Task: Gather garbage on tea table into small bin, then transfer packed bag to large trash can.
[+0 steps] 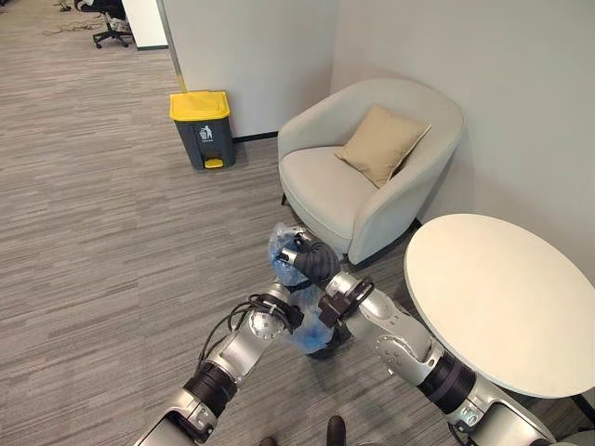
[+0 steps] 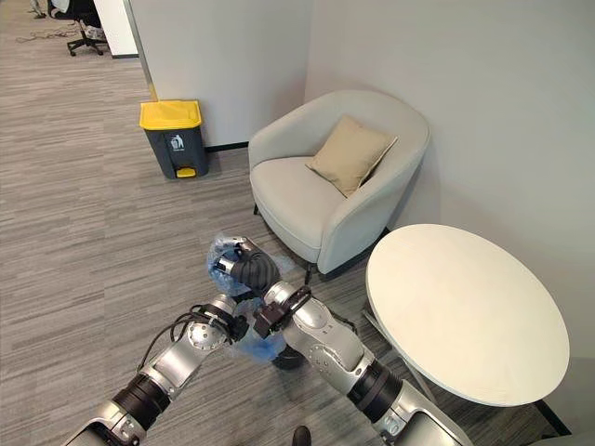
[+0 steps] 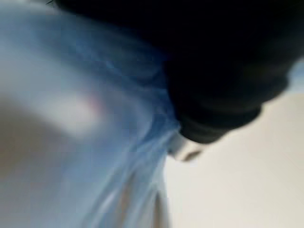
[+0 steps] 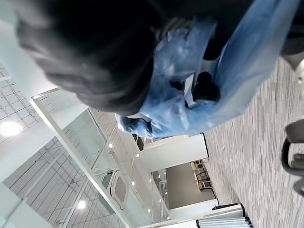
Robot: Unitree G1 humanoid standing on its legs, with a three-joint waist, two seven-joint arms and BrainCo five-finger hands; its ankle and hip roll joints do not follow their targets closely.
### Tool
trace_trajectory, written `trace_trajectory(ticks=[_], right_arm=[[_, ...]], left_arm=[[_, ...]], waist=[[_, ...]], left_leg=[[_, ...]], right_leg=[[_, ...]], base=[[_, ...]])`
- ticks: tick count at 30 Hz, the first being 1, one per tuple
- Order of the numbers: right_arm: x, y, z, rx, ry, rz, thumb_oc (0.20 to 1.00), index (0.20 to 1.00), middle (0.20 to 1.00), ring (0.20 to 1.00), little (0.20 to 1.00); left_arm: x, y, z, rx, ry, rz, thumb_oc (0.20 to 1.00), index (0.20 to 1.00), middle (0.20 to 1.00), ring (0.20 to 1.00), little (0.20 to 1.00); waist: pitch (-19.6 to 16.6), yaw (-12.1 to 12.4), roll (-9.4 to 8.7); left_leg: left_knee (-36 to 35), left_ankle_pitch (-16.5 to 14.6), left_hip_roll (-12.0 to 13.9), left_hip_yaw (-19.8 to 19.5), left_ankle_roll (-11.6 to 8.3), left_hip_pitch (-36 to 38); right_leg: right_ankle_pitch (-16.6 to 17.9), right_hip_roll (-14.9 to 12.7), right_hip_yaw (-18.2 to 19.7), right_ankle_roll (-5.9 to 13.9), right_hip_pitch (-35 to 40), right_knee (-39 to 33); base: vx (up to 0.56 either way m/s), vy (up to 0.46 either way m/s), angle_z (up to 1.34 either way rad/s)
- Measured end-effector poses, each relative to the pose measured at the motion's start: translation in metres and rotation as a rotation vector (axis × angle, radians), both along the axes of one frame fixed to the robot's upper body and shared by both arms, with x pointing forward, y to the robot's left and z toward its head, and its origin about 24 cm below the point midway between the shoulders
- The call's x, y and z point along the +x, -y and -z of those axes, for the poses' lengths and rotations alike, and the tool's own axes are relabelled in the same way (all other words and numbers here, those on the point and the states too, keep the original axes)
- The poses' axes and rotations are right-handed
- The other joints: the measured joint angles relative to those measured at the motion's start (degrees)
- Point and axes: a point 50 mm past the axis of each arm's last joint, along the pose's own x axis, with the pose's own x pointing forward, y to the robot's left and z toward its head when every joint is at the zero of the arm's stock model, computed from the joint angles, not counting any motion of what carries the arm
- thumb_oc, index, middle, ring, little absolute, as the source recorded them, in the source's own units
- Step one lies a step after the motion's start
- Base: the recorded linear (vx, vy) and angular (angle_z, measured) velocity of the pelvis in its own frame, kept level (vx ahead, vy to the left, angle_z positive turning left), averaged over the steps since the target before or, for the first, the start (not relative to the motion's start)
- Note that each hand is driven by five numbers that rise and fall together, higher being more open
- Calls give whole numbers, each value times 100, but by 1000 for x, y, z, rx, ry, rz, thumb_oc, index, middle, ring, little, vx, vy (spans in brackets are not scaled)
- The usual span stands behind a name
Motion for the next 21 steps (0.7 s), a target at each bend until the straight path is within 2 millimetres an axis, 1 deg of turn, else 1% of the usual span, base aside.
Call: trace_trajectory(ticks=[4, 5, 6, 7, 8, 10, 14, 17, 19, 21], right_arm=[[-2, 0, 1, -19, 33, -27, 200, 200, 200, 200, 200], [-2, 0, 0, -23, 40, -29, 416, 416, 416, 416, 416], [-2, 2, 0, -49, 66, -23, 416, 416, 416, 416, 416], [-1, 3, 0, -50, 69, -22, 649, 649, 649, 649, 649], [1, 14, -1, -108, 129, 15, 1000, 1000, 1000, 1000, 1000], [7, 31, -5, -201, 217, 74, 1000, 1000, 1000, 1000, 1000], [9, 64, -31, -356, 489, 251, 1000, 1000, 1000, 1000, 1000], [9, 75, -42, -480, 664, 350, 1000, 1000, 1000, 1000, 1000], [6, 79, -46, -570, 783, 396, 1000, 1000, 1000, 1000, 1000], [6, 83, -47, -629, 855, 443, 1000, 1000, 1000, 1000, 1000]], left_arm=[[0, -5, -13, -56, 33, -12, 200, 200, 200, 200, 200], [0, -4, -14, -59, 37, -10, 200, 200, 200, 200, 200], [-1, -6, -14, -59, 38, -12, 200, 200, 200, 200, 200], [-1, -6, -14, -60, 37, -12, 200, 200, 200, 200, 200], [-5, -11, -13, -79, 35, -32, 200, 200, 200, 200, 200], [-6, -19, -11, -80, 30, -57, 200, 200, 200, 200, 200], [-15, -39, -10, -121, 30, -140, 200, 200, 200, 200, 200], [-21, -50, -4, -111, 13, -182, 200, 200, 200, 200, 200], [-26, -58, 1, -114, 2, -217, 200, 200, 200, 200, 200], [-31, -66, 6, -107, -13, -245, 200, 200, 200, 200, 200]], waist=[[0, -2, 1], [0, -1, 1], [1, -4, 3], [1, -4, 3], [1, -8, 4], [4, -3, 8], [10, -9, 45], [30, -11, 83], [51, -14, 116], [67, -11, 141]], left_leg=[[-3, 0, 3, 2, 0, 6], [-4, 0, 3, 2, 0, 6], [-5, 0, 3, 2, 0, 6], [-5, 0, 4, 2, 0, 6], [-6, 0, 3, 5, 0, 11], [-7, 0, 3, 3, 0, 10], [-9, 0, 11, 3, 0, 33], [-12, -2, 16, 3, 0, 76], [-12, -3, 18, 3, -1, 88], [-13, -4, 20, -4, -1, 84]], right_leg=[[-12, 1, -3, 17, 5, 0], [-12, 1, -2, 17, 7, 0], [-17, 1, -1, 23, 7, -1], [-17, 0, -1, 24, 7, -1], [-21, -4, 1, 29, 11, -2], [-21, -4, 0, 29, 13, -4], [-22, 4, 0, 30, 32, -7], [-28, 8, 2, 36, 75, -9], [-41, 6, 1, 53, 91, -11], [-43, 6, -6, 55, 93, -10]], base=[[0, 0, 0], [0, 0, 0], [0, 0, 0], [0, 0, 0], [0, 0, 0], [0, 0, 0], [0, 0, 0], [0, 0, 0], [0, 0, 0], [9, -11, 2]])
